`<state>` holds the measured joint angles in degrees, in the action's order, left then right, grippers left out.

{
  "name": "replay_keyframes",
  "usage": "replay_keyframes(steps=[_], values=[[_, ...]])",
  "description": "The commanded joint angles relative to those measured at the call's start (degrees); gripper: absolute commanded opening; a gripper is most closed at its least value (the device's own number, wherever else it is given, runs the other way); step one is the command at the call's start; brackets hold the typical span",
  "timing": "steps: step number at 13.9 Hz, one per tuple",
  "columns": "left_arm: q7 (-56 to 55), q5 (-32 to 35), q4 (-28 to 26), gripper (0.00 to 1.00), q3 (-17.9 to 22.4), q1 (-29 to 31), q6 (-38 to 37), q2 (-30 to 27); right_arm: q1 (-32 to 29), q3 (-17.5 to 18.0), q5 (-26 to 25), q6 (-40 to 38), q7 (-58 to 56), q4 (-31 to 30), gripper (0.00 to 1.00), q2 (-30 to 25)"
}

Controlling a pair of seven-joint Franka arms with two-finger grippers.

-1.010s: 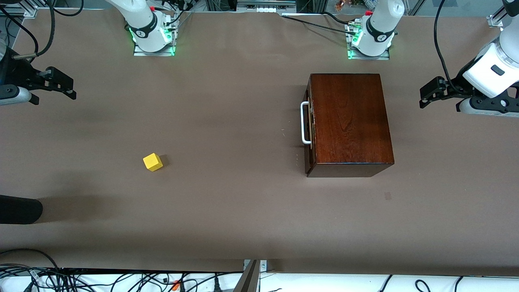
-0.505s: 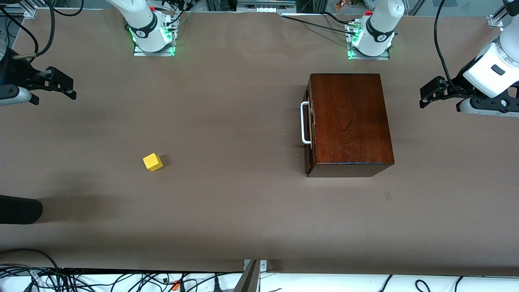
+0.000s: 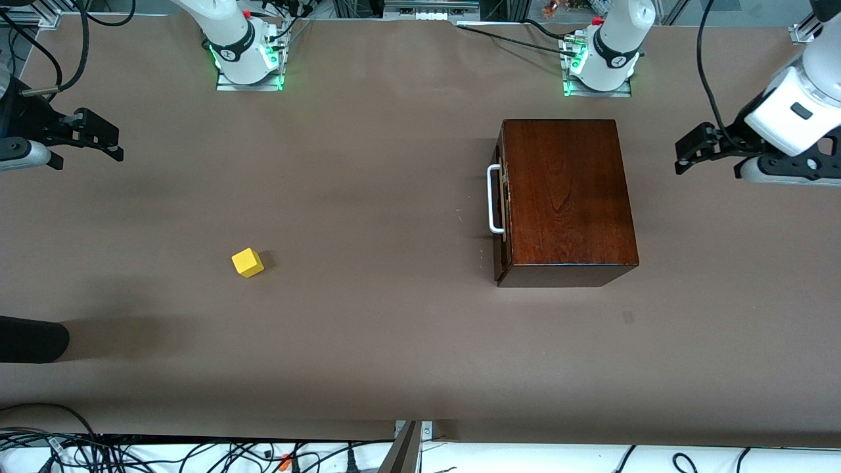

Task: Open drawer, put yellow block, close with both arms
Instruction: 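Move the left gripper toward the white drawer handle of the wooden box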

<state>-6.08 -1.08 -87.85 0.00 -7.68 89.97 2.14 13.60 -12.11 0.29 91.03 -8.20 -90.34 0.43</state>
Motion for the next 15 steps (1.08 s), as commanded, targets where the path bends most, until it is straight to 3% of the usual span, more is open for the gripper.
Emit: replay_keyframes(steps=[1, 7, 11, 15], values=[[-3.8, -0.2, 0.0, 1.00, -2.4, -0.2, -1.5, -1.7, -0.5, 0.3, -0.3, 0.3, 0.6, -0.1, 1.00, -0.2], [-22.2, 2.2, 0.1, 1.00, -17.8, -0.4, -1.4, -0.6, -0.5, 0.3, -0.3, 0.3, 0.6, -0.1, 1.00, -0.2], [-33.9, 4.8, 1.7, 1.00, -26.8, -2.4, -0.9, 3.0, -0.5, 0.3, -0.3, 0.3, 0.6, -0.1, 1.00, -0.2], [-44.7, 11.3, 4.1, 1.00, -28.5, -12.4, -0.9, 9.4, -0.5, 0.0, -0.3, 0.3, 0.5, -0.1, 1.00, -0.2]])
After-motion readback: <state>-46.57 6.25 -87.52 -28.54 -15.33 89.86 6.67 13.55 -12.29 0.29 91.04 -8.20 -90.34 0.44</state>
